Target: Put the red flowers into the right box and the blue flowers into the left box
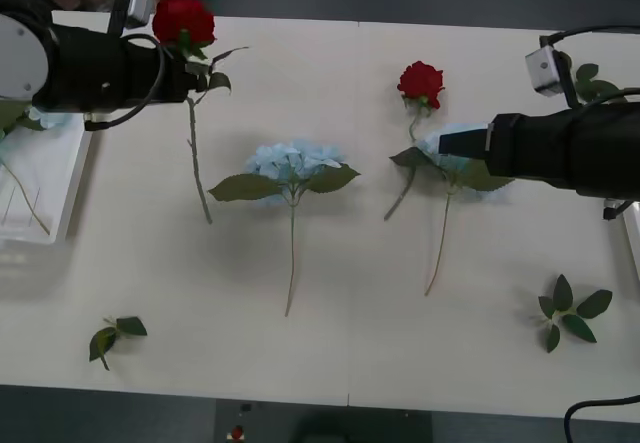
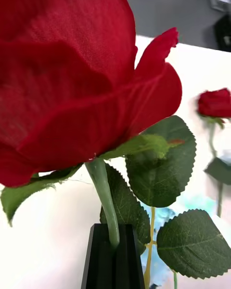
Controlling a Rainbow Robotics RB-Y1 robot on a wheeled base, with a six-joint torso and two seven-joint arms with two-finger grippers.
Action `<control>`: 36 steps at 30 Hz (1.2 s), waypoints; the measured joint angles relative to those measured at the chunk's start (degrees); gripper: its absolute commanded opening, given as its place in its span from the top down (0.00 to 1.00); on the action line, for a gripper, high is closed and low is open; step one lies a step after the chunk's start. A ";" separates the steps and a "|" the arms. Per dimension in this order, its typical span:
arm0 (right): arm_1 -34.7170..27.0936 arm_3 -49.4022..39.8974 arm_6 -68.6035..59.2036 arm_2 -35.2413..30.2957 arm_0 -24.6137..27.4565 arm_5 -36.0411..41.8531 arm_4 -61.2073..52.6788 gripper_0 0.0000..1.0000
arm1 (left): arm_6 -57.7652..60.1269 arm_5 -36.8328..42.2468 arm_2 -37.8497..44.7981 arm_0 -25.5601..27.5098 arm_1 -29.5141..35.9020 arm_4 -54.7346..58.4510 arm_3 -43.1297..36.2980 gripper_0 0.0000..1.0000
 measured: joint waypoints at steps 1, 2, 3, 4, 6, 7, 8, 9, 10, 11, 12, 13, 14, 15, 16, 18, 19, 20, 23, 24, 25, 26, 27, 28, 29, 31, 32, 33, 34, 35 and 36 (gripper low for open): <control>0.00 0.20 1.82 -0.53 0.00 0.00 -1.70 0.00 | -1.94 0.65 0.80 0.00 -0.74 0.00 -1.06 1.00; 0.00 0.60 4.08 -1.06 0.00 0.00 -3.64 0.00 | -3.64 1.16 1.53 0.00 -1.74 -0.01 -2.32 1.00; 0.00 1.05 5.99 -1.50 0.00 0.00 -5.39 0.00 | -4.26 1.39 2.00 0.00 -2.72 -0.02 -3.42 1.00; 0.00 1.63 8.03 -1.91 0.00 -0.02 -7.43 0.00 | -4.31 1.45 2.28 0.00 -3.81 -0.05 -4.58 1.00; 0.01 3.21 11.64 -2.71 0.00 -0.02 -12.06 0.00 | -4.31 1.44 2.32 0.00 -6.32 -0.08 -6.82 1.00; 0.01 4.06 12.95 -3.08 -0.01 -0.02 -14.00 0.00 | -4.31 1.44 2.30 0.00 -7.59 -0.09 -7.66 1.00; 0.01 4.98 14.51 -3.44 -0.01 -0.02 -16.17 0.00 | -4.31 1.44 2.30 0.00 -8.99 -0.10 -8.44 1.00; 0.01 5.94 15.98 -3.76 -0.03 -0.02 -18.11 0.00 | -4.31 1.44 2.30 0.00 -10.43 -0.10 -9.15 1.00; 0.02 6.80 17.59 -4.01 -0.03 -0.02 -19.84 0.00 | -4.31 1.44 2.30 0.00 -11.84 -0.19 -9.65 1.00; 0.02 7.72 19.45 -4.24 -0.05 -0.02 -21.64 0.00 | -4.31 1.44 2.30 0.00 -13.34 -0.40 -10.00 1.00; 0.02 8.69 21.47 -4.42 -0.06 -0.02 -23.56 0.00 | -4.31 1.44 2.29 -0.03 -14.93 -0.88 -10.19 1.00; 0.02 9.53 23.07 -4.50 -0.09 -0.02 -25.14 0.00 | -4.31 1.44 2.29 -0.06 -16.40 -1.44 -10.21 1.00; 0.02 10.37 24.67 -4.52 -0.13 -0.02 -26.66 0.00 | -4.31 1.44 2.28 -0.10 -17.94 -2.33 -10.21 1.00; 0.02 11.34 26.03 -4.52 -0.19 -0.01 -28.30 0.00 | -4.30 1.44 2.27 -0.18 -19.43 -3.53 -10.21 1.00; 0.02 12.27 26.99 -4.52 -0.33 0.04 -29.59 0.00 | -4.30 1.44 2.25 -0.30 -20.79 -4.86 -10.20 1.00; 0.02 14.03 27.87 -4.55 -0.86 1.05 -31.19 0.00 | -4.30 1.44 2.07 -0.80 -22.91 -6.93 -10.19 1.00; 0.02 14.94 28.10 -4.63 -1.23 2.24 -31.84 0.00 | -4.29 1.42 1.84 -1.20 -23.80 -7.73 -10.19 1.00; 0.02 15.81 28.17 -4.85 -1.63 3.49 -32.45 0.00 | -4.28 1.38 1.52 -1.69 -24.59 -8.42 -10.19 1.00; 0.02 17.80 28.17 -6.33 -2.78 6.33 -33.38 0.00 | -4.22 1.36 0.71 -3.45 -26.49 -9.64 -10.19 1.00; 0.02 18.30 28.17 -7.00 -3.17 7.26 -33.38 0.00 | -4.16 1.36 0.56 -4.10 -27.00 -9.89 -10.19 1.00; 0.02 18.95 28.17 -7.70 -3.63 8.36 -33.38 0.00 | -3.98 1.36 0.49 -4.82 -27.55 -10.03 -10.19 1.00; 0.02 19.64 28.17 -8.36 -4.09 9.45 -33.38 0.00 | -3.82 1.35 0.49 -5.58 -28.09 -10.03 -10.19 1.00; 0.03 20.36 28.17 -8.89 -4.54 10.13 -33.38 0.00 | -3.73 1.35 0.49 -6.31 -28.56 -10.03 -10.19 1.00; 0.03 21.17 28.17 -9.25 -4.97 10.52 -33.37 0.00 | -3.69 1.35 0.49 -7.05 -29.00 -10.02 -10.19 1.00; 0.03 21.99 28.17 -9.44 -5.35 10.61 -33.33 0.00 | -3.68 1.35 0.47 -7.76 -29.43 -9.99 -10.19 1.00; 0.03 23.14 28.18 -9.33 -5.95 10.59 -32.94 0.00 | -3.68 1.35 0.30 -9.00 -30.05 -9.87 -10.19 1.00; 0.03 23.53 28.19 -9.10 -6.22 10.59 -32.59 0.00 | -3.68 1.35 -0.05 -9.57 -30.20 -9.74 -10.19 1.00; 0.05 23.81 28.20 -8.74 -6.50 10.58 -32.18 0.00 | -3.68 1.32 -0.61 -10.09 -30.22 -9.47 -10.19 1.00; 0.08 23.94 28.20 -8.31 -6.75 10.56 -31.69 0.00 | -3.68 1.24 -1.35 -10.57 -30.22 -9.08 -10.19 1.00; 0.27 23.94 28.21 -7.94 -7.00 10.50 -31.10 0.00 | -3.68 0.90 -2.16 -10.95 -30.22 -8.62 -10.19 1.00; 0.70 23.94 28.22 -7.69 -7.30 10.33 -30.51 0.00 | -3.68 0.38 -3.05 -11.25 -30.22 -8.21 -10.19 1.00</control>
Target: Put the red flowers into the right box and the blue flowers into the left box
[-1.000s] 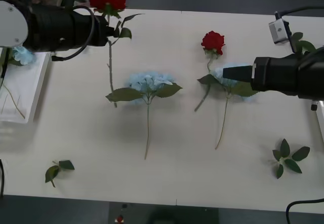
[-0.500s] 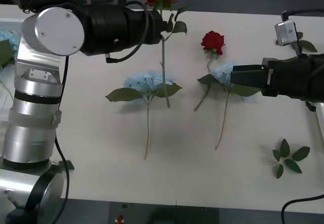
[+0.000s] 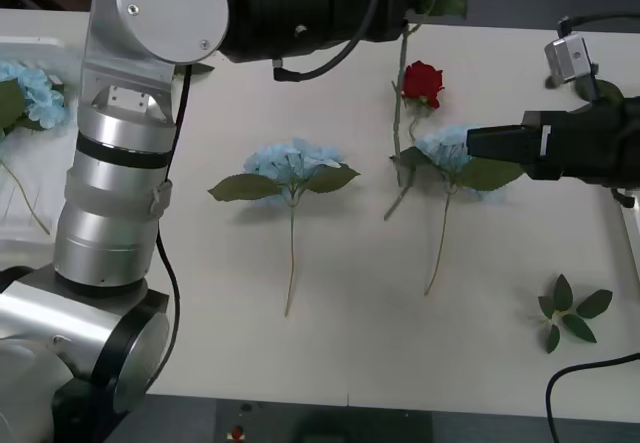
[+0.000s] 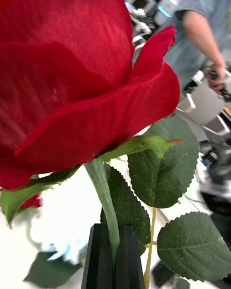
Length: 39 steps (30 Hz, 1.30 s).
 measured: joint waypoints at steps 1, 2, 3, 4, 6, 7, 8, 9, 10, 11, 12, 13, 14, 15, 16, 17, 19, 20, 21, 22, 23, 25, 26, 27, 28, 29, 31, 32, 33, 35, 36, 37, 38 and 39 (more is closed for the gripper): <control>0.65 0.00 0.01 0.12 -0.32 -0.27 0.52 0.00 | 0.00 -0.62 -0.94 -0.21 0.00 0.35 -0.03 1.00; 1.39 0.00 0.01 0.14 -0.66 -0.56 0.97 0.00 | 0.00 -0.99 -1.78 -0.33 0.00 0.54 -0.09 1.00; 2.19 0.00 0.01 0.13 -1.00 -0.92 1.31 0.00 | 0.00 -1.14 -2.57 -0.35 0.00 0.68 -0.23 1.00; 2.95 0.00 0.02 0.13 -1.31 -1.30 1.51 0.00 | 0.00 -1.15 -3.24 -0.35 0.00 0.79 -0.48 1.00; 4.26 0.00 0.02 0.14 -1.83 -2.01 1.55 0.00 | 0.00 -1.15 -4.14 -0.35 0.00 1.30 -0.98 1.00; 4.82 0.00 0.02 0.14 -2.06 -2.32 1.55 0.00 | 0.00 -1.15 -4.42 -0.35 0.00 1.90 -1.21 1.00; 5.27 0.00 0.02 0.16 -2.26 -2.56 1.55 0.00 | 0.00 -1.15 -4.57 -0.35 0.00 2.36 -1.36 1.00; 5.60 0.00 0.02 0.20 -2.41 -2.62 1.55 0.00 | 0.00 -1.15 -4.63 -0.35 0.00 2.61 -1.43 1.00; 5.87 0.00 0.02 0.29 -2.49 -2.65 1.55 0.00 | 0.00 -1.15 -4.62 -0.35 0.00 2.81 -1.45 1.00; 6.06 0.00 0.02 0.46 -2.51 -2.78 1.55 0.00 | 0.00 -1.15 -4.62 -0.35 0.00 2.85 -1.45 1.00; 6.19 0.00 0.02 0.74 -2.51 -3.17 1.55 0.00 | 0.00 -1.15 -4.62 -0.35 0.00 2.84 -1.45 1.00; 6.20 0.00 0.02 1.09 -2.51 -3.72 1.55 0.00 | 0.00 -1.15 -4.62 -0.35 0.00 2.84 -1.45 1.00; 6.20 0.00 0.02 1.45 -2.51 -4.09 1.55 0.00 | 0.00 -1.15 -4.62 -0.35 0.00 2.84 -1.45 1.00; 6.20 0.00 0.02 1.79 -2.51 -4.28 1.55 0.00 | 0.00 -1.15 -4.62 -0.35 0.00 2.84 -1.45 1.00; 6.20 0.00 0.02 2.05 -2.51 -4.30 1.54 0.00 | 0.00 -1.15 -4.62 -0.35 0.00 2.84 -1.45 1.00; 6.20 0.00 0.02 2.29 -2.51 -4.30 1.52 0.06 | 0.00 -1.15 -4.62 -0.35 0.00 2.84 -1.45 1.00; 6.20 0.00 0.02 2.61 -2.51 -4.30 1.21 0.36 | 0.00 -1.15 -4.62 -0.35 0.00 2.84 -1.45 1.00; 6.20 0.00 0.02 2.66 -2.51 -4.31 0.93 0.60 | 0.00 -1.15 -4.62 -0.35 0.00 2.84 -1.45 1.00; 6.20 0.00 0.02 2.67 -2.51 -4.31 0.67 0.71 | 0.00 -1.15 -4.62 -0.35 0.00 2.84 -1.45 1.00; 6.20 0.00 0.02 2.67 -2.51 -4.34 0.42 0.92 | 0.00 -1.15 -4.62 -0.35 0.00 2.84 -1.45 1.00; 6.20 0.00 0.01 2.67 -2.51 -4.47 0.17 1.00 | 0.00 -1.15 -4.62 -0.35 0.00 2.84 -1.45 1.00; 6.20 0.00 0.01 2.69 -2.51 -5.34 -0.57 1.00 | 0.00 -1.15 -4.62 -0.35 0.00 2.84 -1.45 1.00; 6.20 0.00 0.00 2.73 -2.51 -5.89 -1.14 1.00 | 0.00 -1.15 -4.62 -0.35 0.00 2.84 -1.45 1.00; 6.20 0.01 0.00 2.80 -2.51 -6.22 -1.69 1.00 | 0.00 -1.15 -4.62 -0.35 0.00 2.84 -1.45 1.00; 6.20 0.04 -0.01 2.98 -2.51 -6.42 -2.35 1.00 | 0.00 -1.15 -4.62 -0.35 0.00 2.84 -1.45 1.00; 6.20 0.10 -0.02 3.29 -2.51 -6.61 -2.87 1.00 | 0.00 -1.15 -4.62 -0.35 0.00 2.84 -1.45 1.00; 6.20 0.36 -0.02 4.03 -2.51 -6.98 -3.56 1.00 | 0.00 -1.15 -4.62 -0.35 0.00 2.84 -1.45 1.00; 6.20 0.53 -0.03 4.39 -2.51 -6.99 -3.73 1.00 | 0.00 -1.15 -4.62 -0.35 0.00 2.84 -1.45 1.00; 6.20 0.68 -0.03 4.68 -2.51 -6.99 -3.78 1.00 | 0.00 -1.15 -4.62 -0.35 0.00 2.84 -1.45 1.00; 6.20 0.82 -0.03 4.95 -2.51 -6.98 -3.78 1.00 | 0.00 -1.14 -4.62 -0.35 0.00 2.83 -1.45 1.00; 6.20 0.82 -0.03 4.94 -2.51 -6.98 -3.80 1.00 | 0.00 -1.14 -4.62 -0.35 0.00 2.83 -1.45 1.00; 6.20 0.82 -0.03 4.93 -2.51 -6.98 -3.80 1.00 | 0.00 -1.14 -4.62 -0.35 0.00 2.83 -1.45 1.00; 6.20 0.82 -0.03 4.93 -2.51 -6.98 -3.80 1.00 | 0.00 -1.14 -4.62 -0.35 0.00 2.83 -1.45 1.00; 6.20 0.82 -0.03 4.93 -2.51 -6.98 -3.80 1.00 | 0.00 -1.14 -4.62 -0.35 0.00 2.83 -1.45 1.00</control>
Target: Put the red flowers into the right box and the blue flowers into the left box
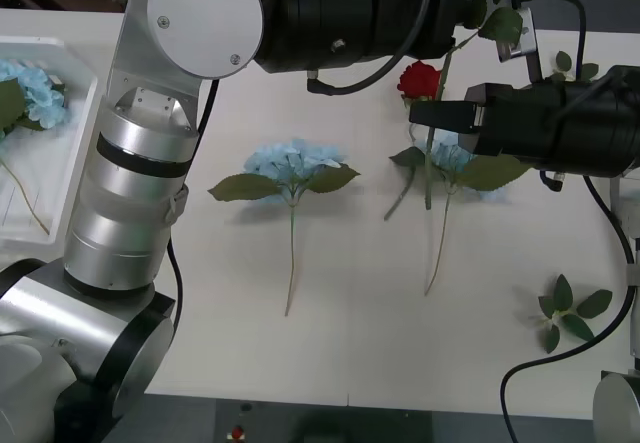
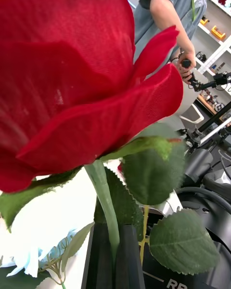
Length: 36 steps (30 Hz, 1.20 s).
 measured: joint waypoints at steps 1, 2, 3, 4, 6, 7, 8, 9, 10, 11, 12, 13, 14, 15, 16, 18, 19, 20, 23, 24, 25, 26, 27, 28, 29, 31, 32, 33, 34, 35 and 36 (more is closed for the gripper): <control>0.00 0.00 0.00 0.00 0.00 0.00 0.00 1.00 | 0.00 0.00 0.00 0.00 0.00 0.00 0.00 1.00; 0.00 0.00 0.00 0.00 0.00 0.00 0.00 1.00 | 0.00 0.00 0.00 0.00 0.00 0.00 0.00 1.00; 0.00 0.00 0.00 0.00 0.00 0.00 0.00 1.00 | 0.00 0.00 0.00 0.00 0.00 0.00 0.00 0.96; 0.00 0.00 0.00 0.00 0.00 0.00 0.00 1.00 | 0.00 0.00 0.00 0.00 0.00 0.00 0.00 0.83; 0.00 0.00 0.00 0.00 0.00 0.00 0.00 1.00 | 0.00 0.00 0.00 0.00 0.00 0.00 0.00 0.32; 0.00 0.00 0.00 0.00 0.00 0.00 0.00 1.00 | 0.00 0.00 0.00 0.00 0.00 0.00 0.00 0.26; 0.00 0.00 0.00 0.00 0.00 0.00 0.00 1.00 | 0.00 0.00 0.00 0.00 0.00 0.00 0.00 0.19; 0.00 0.00 0.00 0.00 0.00 0.00 0.00 1.00 | 0.00 0.00 0.00 0.00 0.00 0.00 0.00 0.12; 0.00 0.00 -0.01 0.00 0.00 0.00 0.00 1.00 | 0.00 0.00 0.00 0.00 0.00 0.00 0.00 0.09; 0.00 0.00 -0.01 0.00 0.00 0.00 0.00 1.00 | 0.00 0.00 0.00 0.00 0.00 0.00 0.00 0.02; 0.00 0.00 -0.01 0.00 0.00 0.00 0.00 1.00 | 0.00 0.00 0.00 0.00 0.00 0.00 0.00 0.00; 0.00 0.00 -0.01 0.00 0.00 0.00 0.00 1.00 | 0.00 0.00 0.00 0.00 0.00 0.00 0.00 0.00; 0.00 0.00 -0.01 0.00 0.00 0.00 0.00 1.00 | 0.00 0.00 0.00 0.00 0.00 0.00 0.00 0.00; 0.00 0.00 -0.02 -0.02 0.00 0.00 0.00 1.00 | 0.00 0.00 0.00 0.00 0.00 0.00 0.00 0.00; 0.00 0.00 -0.02 -0.05 0.00 0.00 0.00 1.00 | 0.00 0.00 0.00 0.00 0.00 0.00 0.00 0.00; 0.00 0.00 -0.04 -0.20 0.00 0.00 0.00 1.00 | 0.00 0.00 0.00 0.00 0.00 0.00 0.00 0.00; 0.00 0.00 -0.05 -0.33 0.00 0.00 0.00 1.00 | 0.00 0.00 0.00 0.00 0.00 0.00 0.00 0.00; 0.00 0.00 -0.06 -0.49 0.00 0.00 0.00 1.00 | 0.00 0.00 0.00 0.00 0.00 0.00 0.00 0.00; -0.09 0.00 -0.19 -1.22 0.00 0.00 0.00 1.00 | 0.00 0.00 0.00 0.00 0.00 0.00 0.00 0.00; -0.21 0.00 -0.32 -1.50 0.00 0.00 0.00 1.00 | 0.00 0.00 0.00 0.00 0.00 0.00 0.00 0.00; -0.50 0.01 -0.46 -1.74 0.01 0.01 0.00 1.00 | 0.00 0.00 0.00 0.00 0.00 0.00 0.00 0.00; -1.06 0.03 -0.61 -1.93 0.03 0.01 0.00 1.00 | 0.00 0.00 0.00 0.00 0.00 0.00 0.00 0.00; -1.84 0.07 -0.69 -2.06 0.07 0.01 0.00 1.00 | 0.00 0.00 0.00 0.00 0.00 0.00 0.00 0.00; -2.78 0.08 -0.77 -2.07 0.19 0.01 0.00 1.00 | 0.00 0.00 0.00 0.00 0.00 0.00 0.00 0.00; -3.93 0.08 -0.91 -2.06 0.39 0.01 0.00 1.00 | 0.00 0.00 0.00 0.00 0.00 0.00 0.00 0.00; -6.40 0.08 -1.56 -2.07 1.05 0.01 0.00 1.00 | 0.00 0.00 0.00 0.00 0.00 0.00 0.00 0.00; -7.81 0.08 -2.55 -2.07 1.54 0.01 0.00 1.00 | 0.00 0.00 0.00 0.00 0.00 0.00 0.00 0.00; -9.13 0.08 -3.97 -2.09 2.04 0.01 0.01 1.00 | 0.00 0.00 0.01 0.02 0.01 0.00 0.01 0.00; -10.53 0.08 -5.63 -2.21 2.59 0.01 0.11 1.00 | 0.00 -0.02 0.02 0.09 0.08 0.00 0.01 0.00; -11.85 0.08 -7.11 -2.53 3.13 0.02 0.64 1.00 | 0.00 -0.21 0.02 0.23 0.22 0.02 0.00 0.00; -12.98 0.08 -8.37 -3.04 3.59 0.06 1.52 1.00 | 0.00 -0.80 0.03 0.45 0.56 0.20 0.00 0.00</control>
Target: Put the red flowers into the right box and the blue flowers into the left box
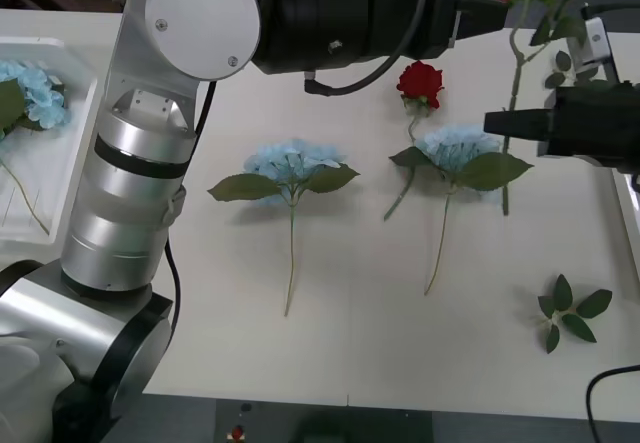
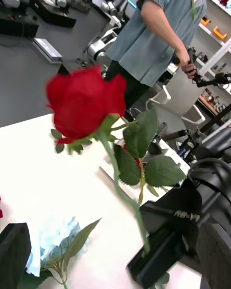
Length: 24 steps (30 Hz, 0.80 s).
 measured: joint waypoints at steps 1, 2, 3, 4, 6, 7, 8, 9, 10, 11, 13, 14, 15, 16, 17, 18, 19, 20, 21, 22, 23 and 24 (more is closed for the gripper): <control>-1.17 0.00 -0.82 -0.77 0.48 0.15 1.51 1.00 | 0.02 -1.06 0.01 0.34 0.74 1.28 -0.01 0.00; -2.29 0.00 -1.25 -1.65 0.92 0.46 3.36 1.00 | 0.06 -2.17 0.01 0.75 1.84 3.66 -0.02 0.00; -3.32 0.00 -1.37 -2.56 1.31 0.75 4.88 1.00 | 0.19 -2.63 0.01 1.24 3.20 6.11 -0.03 0.00; -4.30 0.01 -1.41 -3.43 1.64 1.05 6.80 1.00 | 0.34 -2.62 0.01 1.80 4.77 9.15 -0.04 0.00; -6.26 0.01 -1.76 -5.21 2.17 2.20 10.99 1.00 | 0.58 -1.95 0.01 3.40 8.54 14.79 -0.12 0.00; -7.21 0.01 -2.37 -5.99 2.33 2.76 13.11 1.00 | 0.65 -0.97 0.01 4.40 10.54 17.39 -0.24 0.00; -8.10 0.01 -3.56 -6.66 2.45 3.25 15.10 1.00 | 0.66 0.26 0.01 5.46 12.45 19.18 -0.46 0.00; -9.07 0.01 -5.01 -7.27 2.47 3.74 17.37 1.00 | 0.67 1.74 0.02 6.77 14.52 20.51 -0.91 0.00; -10.08 0.01 -6.41 -7.79 2.47 4.26 19.77 1.00 | 0.70 3.43 0.03 8.21 16.55 21.58 -1.67 0.00; -11.12 0.03 -7.67 -8.18 2.47 4.60 22.08 1.00 | 0.77 4.95 0.04 9.70 18.40 22.21 -2.41 0.00; -13.36 0.03 -8.77 -8.39 2.47 5.21 26.19 1.00 | 1.45 7.21 0.08 12.58 21.54 23.21 -3.79 0.00; -14.64 0.03 -8.77 -8.32 2.47 5.54 28.27 1.00 | 2.56 8.27 0.13 13.97 22.86 23.93 -4.35 0.00; -15.94 0.03 -8.77 -8.08 2.47 5.76 30.10 1.00 | 3.58 9.07 0.25 15.24 23.95 24.65 -4.74 0.00; -17.18 0.05 -8.77 -7.67 2.47 5.79 32.07 1.00 | 4.58 9.67 0.43 16.33 24.76 25.29 -5.11 0.00; -18.51 0.05 -8.77 -7.10 2.47 5.78 34.12 1.00 | 5.75 10.33 0.67 17.36 25.45 25.67 -5.59 0.00; -19.82 0.05 -8.77 -6.39 2.47 5.78 36.23 1.00 | 6.85 10.90 0.87 18.30 26.01 25.60 -6.23 0.00; -20.90 0.13 -8.77 -5.72 2.47 5.79 37.98 1.00 | 7.98 11.45 0.96 19.10 26.45 25.03 -7.01 0.00; -21.92 0.43 -8.77 -5.10 2.48 5.79 39.39 1.00 | 9.18 11.97 0.93 19.78 26.82 23.78 -7.95 0.00; -22.80 1.18 -8.77 -4.62 2.47 5.79 40.43 1.00 | 10.50 12.35 0.74 20.45 27.13 21.61 -9.17 0.00; -23.48 2.30 -8.77 -4.32 2.47 5.78 41.08 1.00 | 11.88 12.48 0.36 21.04 27.37 19.23 -10.38 0.00; -23.94 3.59 -8.77 -4.21 2.47 5.71 41.59 1.00 | 13.29 12.47 -0.17 21.55 27.54 17.09 -11.43 0.00; -24.31 5.21 -8.77 -4.27 2.46 5.43 42.30 1.00 | 14.53 12.44 -0.88 22.11 27.57 15.15 -12.27 0.00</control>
